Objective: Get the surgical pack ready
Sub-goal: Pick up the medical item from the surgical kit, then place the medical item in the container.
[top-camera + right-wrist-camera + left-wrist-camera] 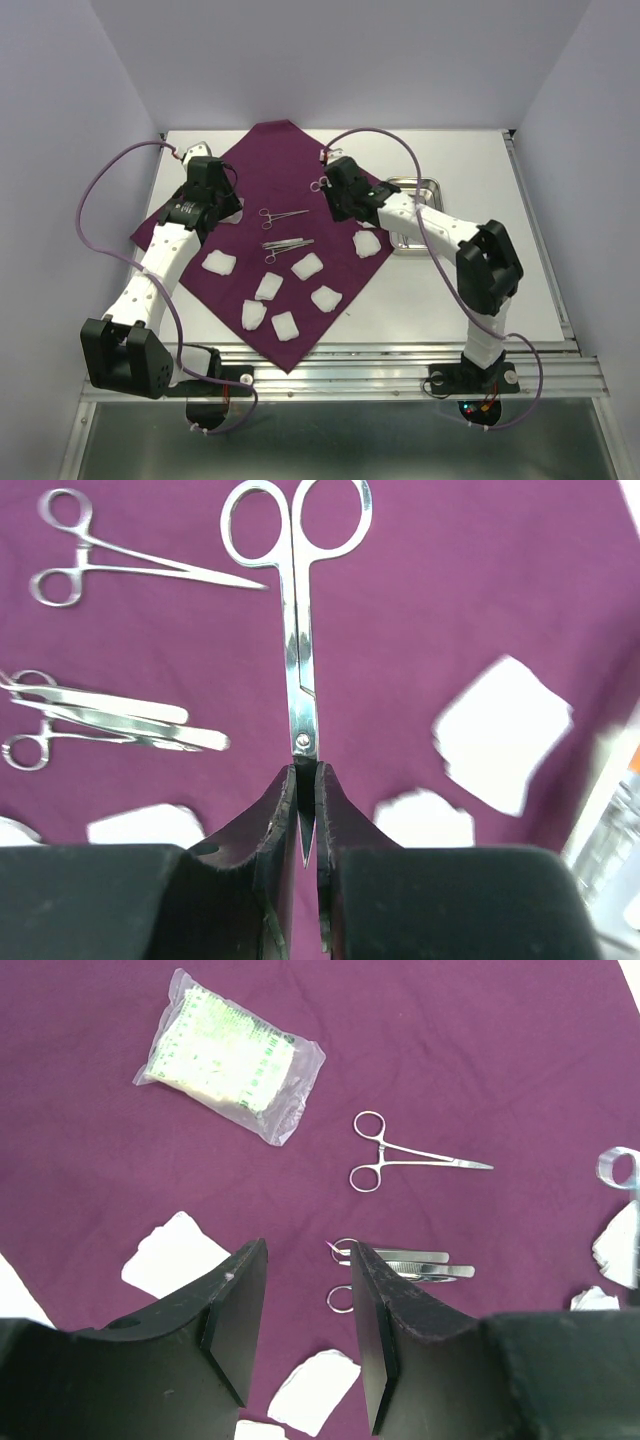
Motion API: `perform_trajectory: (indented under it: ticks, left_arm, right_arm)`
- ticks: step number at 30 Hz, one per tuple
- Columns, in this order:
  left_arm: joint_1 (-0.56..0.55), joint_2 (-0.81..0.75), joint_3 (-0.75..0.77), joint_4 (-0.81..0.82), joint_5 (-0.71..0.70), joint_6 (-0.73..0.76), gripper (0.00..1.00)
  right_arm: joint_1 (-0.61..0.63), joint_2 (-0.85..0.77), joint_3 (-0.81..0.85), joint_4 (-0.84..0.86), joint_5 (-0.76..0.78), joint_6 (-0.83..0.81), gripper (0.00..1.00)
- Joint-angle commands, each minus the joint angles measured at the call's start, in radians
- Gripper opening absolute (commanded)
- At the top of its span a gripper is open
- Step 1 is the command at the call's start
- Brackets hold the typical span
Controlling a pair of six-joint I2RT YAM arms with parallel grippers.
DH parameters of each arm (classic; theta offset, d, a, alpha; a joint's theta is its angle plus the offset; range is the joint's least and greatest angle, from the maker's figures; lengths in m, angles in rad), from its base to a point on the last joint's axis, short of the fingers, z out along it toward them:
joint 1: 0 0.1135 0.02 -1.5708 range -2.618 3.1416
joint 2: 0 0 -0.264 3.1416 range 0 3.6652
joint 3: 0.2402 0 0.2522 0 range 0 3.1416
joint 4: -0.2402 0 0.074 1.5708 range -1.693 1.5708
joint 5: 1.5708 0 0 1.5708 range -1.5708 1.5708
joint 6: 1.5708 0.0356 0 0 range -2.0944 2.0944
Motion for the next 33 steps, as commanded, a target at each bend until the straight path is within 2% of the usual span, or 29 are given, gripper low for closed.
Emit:
perform_trajectory:
  ticks: [1,8,14,19,33]
  left_arm:
    - [0.003,-0.039,0.022,0.01,-0.016,0.026,0.5]
    - [0.003,-0.036,0.024,0.013,-0.012,0.032,0.5]
    - [0.003,-0.036,0.015,0.022,0.001,0.029,0.5]
    - [0.003,-0.036,0.013,0.02,0.004,0.027,0.5]
    - [0.005,-0.042,0.004,0.019,0.007,0.024,0.5]
  right_arm:
    - [-0.061,-0.149,-0.115,0.069,0.071,0.043,0.01]
    - [-0.235,-0.359,-0.354,0.086,0.063,0.089,0.01]
    - [-0.358,-0.447,-0.489,0.098,0.045,0.102,0.01]
    - [-0.403,-0.43,-0.571,0.147,0.013,0.104,0.01]
    - [-0.453,-0.309,-0.64,0.218,-0.003,0.102,0.01]
